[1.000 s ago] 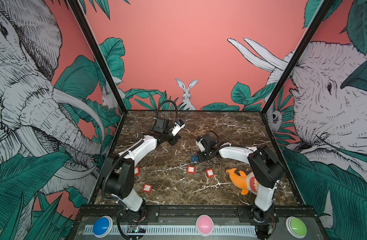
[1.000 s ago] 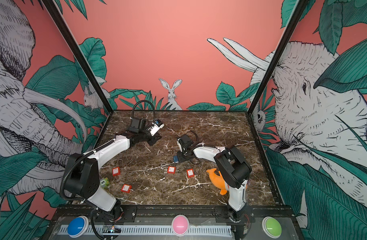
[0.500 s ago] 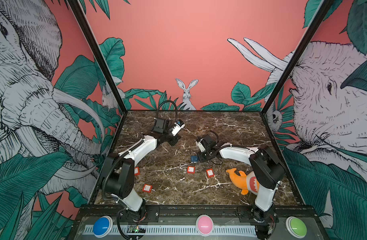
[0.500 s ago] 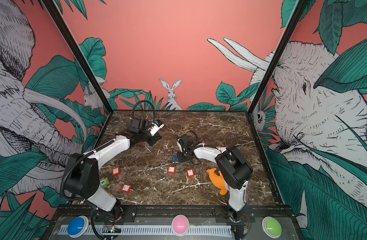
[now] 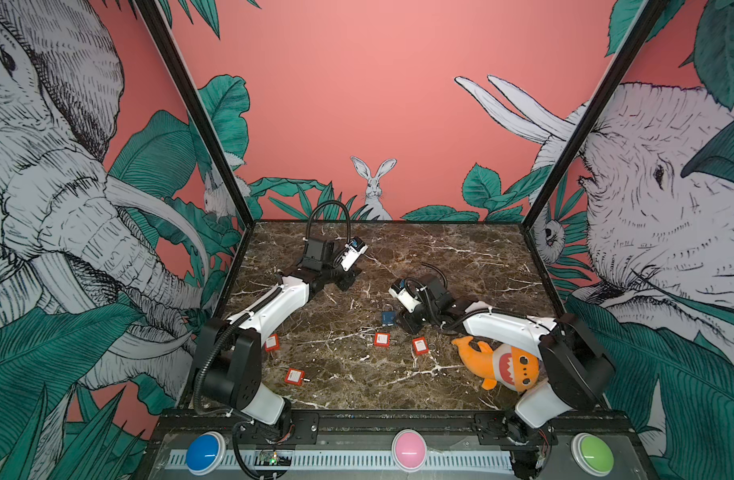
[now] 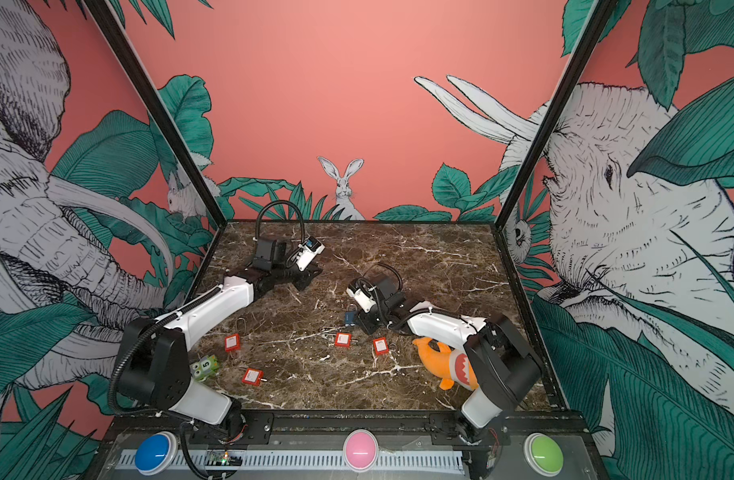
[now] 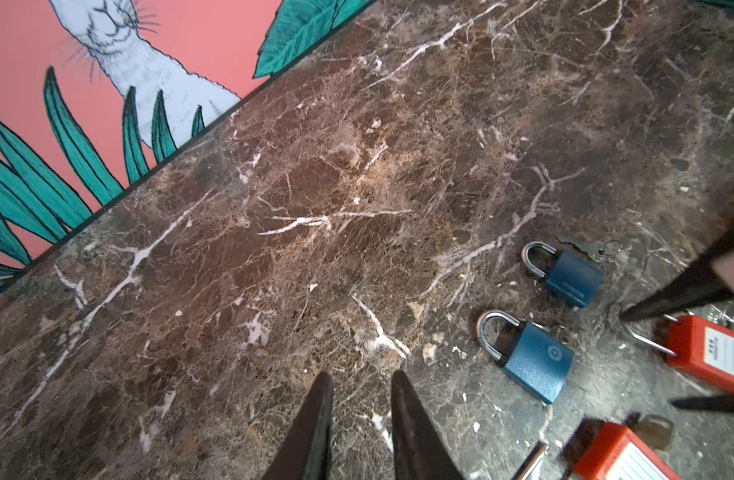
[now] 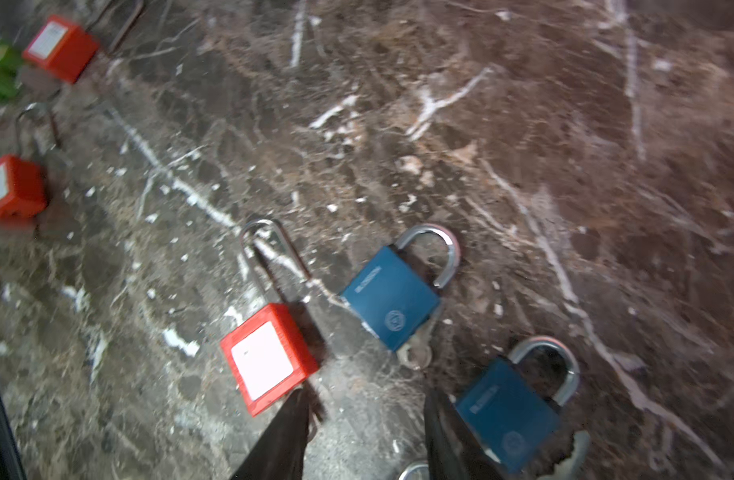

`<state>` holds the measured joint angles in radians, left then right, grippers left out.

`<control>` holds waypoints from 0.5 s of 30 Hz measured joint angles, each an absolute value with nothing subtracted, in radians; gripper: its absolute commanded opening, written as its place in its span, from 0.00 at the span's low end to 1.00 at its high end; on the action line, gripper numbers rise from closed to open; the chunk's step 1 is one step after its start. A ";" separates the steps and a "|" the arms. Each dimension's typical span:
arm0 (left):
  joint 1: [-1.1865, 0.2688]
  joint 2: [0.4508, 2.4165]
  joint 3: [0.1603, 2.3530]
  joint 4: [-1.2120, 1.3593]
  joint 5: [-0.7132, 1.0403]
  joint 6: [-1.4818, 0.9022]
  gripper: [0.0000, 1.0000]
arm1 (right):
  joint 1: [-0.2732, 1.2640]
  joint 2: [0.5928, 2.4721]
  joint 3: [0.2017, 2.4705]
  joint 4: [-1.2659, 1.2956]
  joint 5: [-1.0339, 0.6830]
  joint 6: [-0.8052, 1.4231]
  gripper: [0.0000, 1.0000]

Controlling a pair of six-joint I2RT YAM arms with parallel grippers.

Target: Lock with the key

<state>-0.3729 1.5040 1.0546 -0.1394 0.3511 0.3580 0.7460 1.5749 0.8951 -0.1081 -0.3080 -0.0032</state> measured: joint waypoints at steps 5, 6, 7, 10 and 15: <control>-0.372 1.420 0.969 -0.060 0.349 0.355 0.28 | 0.808 1.574 0.883 -0.115 -0.382 -0.164 0.56; -0.372 1.407 0.958 -0.049 0.347 0.354 0.28 | 0.819 1.574 0.883 -0.115 -0.387 -0.184 0.57; -0.372 1.396 0.949 -0.038 0.346 0.350 0.28 | 0.828 1.575 0.883 -0.116 -0.391 -0.201 0.57; -0.372 1.369 0.920 -0.006 0.339 0.339 0.28 | 0.847 1.594 0.897 -0.128 -0.401 -0.245 0.59; -0.372 1.348 0.892 0.013 0.332 0.332 0.28 | 0.862 1.696 0.970 -0.161 -0.385 -0.279 0.64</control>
<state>-0.3721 1.3479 0.8921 0.0128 0.3321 0.3321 0.8616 1.6962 0.9699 -0.1608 -0.3847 -0.2787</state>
